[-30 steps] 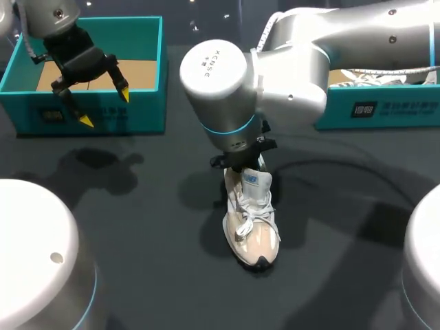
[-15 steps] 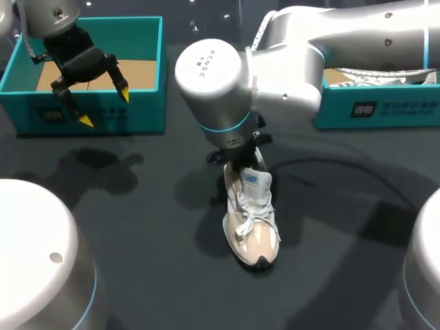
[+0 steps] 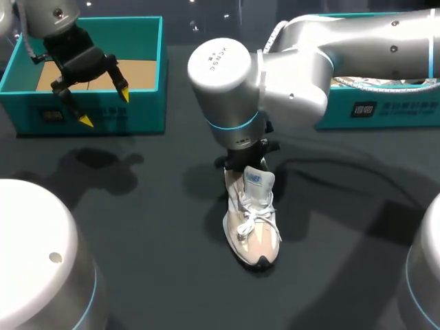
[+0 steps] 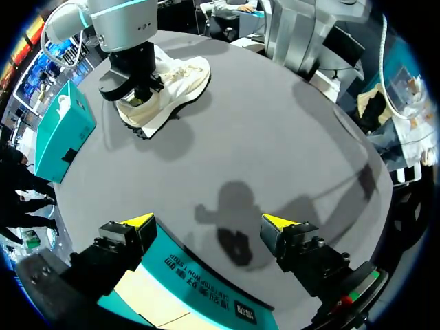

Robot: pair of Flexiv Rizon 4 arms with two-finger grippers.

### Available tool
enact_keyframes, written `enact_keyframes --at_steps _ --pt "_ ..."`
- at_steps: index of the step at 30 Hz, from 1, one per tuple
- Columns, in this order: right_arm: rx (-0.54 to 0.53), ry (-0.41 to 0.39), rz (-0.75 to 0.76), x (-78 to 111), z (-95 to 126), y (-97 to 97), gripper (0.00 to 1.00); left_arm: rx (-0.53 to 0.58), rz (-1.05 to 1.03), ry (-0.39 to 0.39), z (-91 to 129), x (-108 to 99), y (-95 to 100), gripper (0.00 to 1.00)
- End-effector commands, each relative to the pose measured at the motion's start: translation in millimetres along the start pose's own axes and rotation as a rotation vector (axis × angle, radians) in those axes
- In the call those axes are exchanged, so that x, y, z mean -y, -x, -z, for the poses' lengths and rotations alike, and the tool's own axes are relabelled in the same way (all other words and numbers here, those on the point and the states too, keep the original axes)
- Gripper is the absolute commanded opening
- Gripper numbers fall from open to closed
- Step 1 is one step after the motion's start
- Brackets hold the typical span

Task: Take the shoe out of the shoebox, open the shoe tongue, remove and reinsert the insole, then place the shoe into the shoebox

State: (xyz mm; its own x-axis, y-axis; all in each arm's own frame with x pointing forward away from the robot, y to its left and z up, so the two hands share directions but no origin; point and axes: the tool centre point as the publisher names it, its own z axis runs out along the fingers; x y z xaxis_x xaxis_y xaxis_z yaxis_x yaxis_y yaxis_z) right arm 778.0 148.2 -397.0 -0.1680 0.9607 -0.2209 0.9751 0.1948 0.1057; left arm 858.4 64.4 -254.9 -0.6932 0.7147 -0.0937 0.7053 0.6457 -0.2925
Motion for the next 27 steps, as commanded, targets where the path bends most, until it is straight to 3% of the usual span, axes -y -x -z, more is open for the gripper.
enact_keyframes --at_steps 1,7,14,23,27 --pt "-0.024 -0.011 0.001 6.0 -9.1 -4.3 0.0 0.0 0.0 0.003 0.4 0.5 -0.9 1.0" --pt "-0.072 -0.026 0.007 9.0 19.0 -7.4 0.0 0.0 0.0 0.003 0.4 0.5 -0.9 1.0" --pt "-0.109 -0.117 0.043 10.6 49.6 0.9 0.0 0.0 0.0 0.003 0.4 0.5 -0.9 1.0" --pt "-0.147 -0.191 0.048 17.1 56.8 -5.0 0.0 0.0 0.0 0.003 0.4 0.5 -0.9 1.0" --pt "-0.152 -0.208 0.042 23.6 61.2 -13.0 0.19 0.0 0.0 0.003 0.4 0.5 -0.9 1.0"
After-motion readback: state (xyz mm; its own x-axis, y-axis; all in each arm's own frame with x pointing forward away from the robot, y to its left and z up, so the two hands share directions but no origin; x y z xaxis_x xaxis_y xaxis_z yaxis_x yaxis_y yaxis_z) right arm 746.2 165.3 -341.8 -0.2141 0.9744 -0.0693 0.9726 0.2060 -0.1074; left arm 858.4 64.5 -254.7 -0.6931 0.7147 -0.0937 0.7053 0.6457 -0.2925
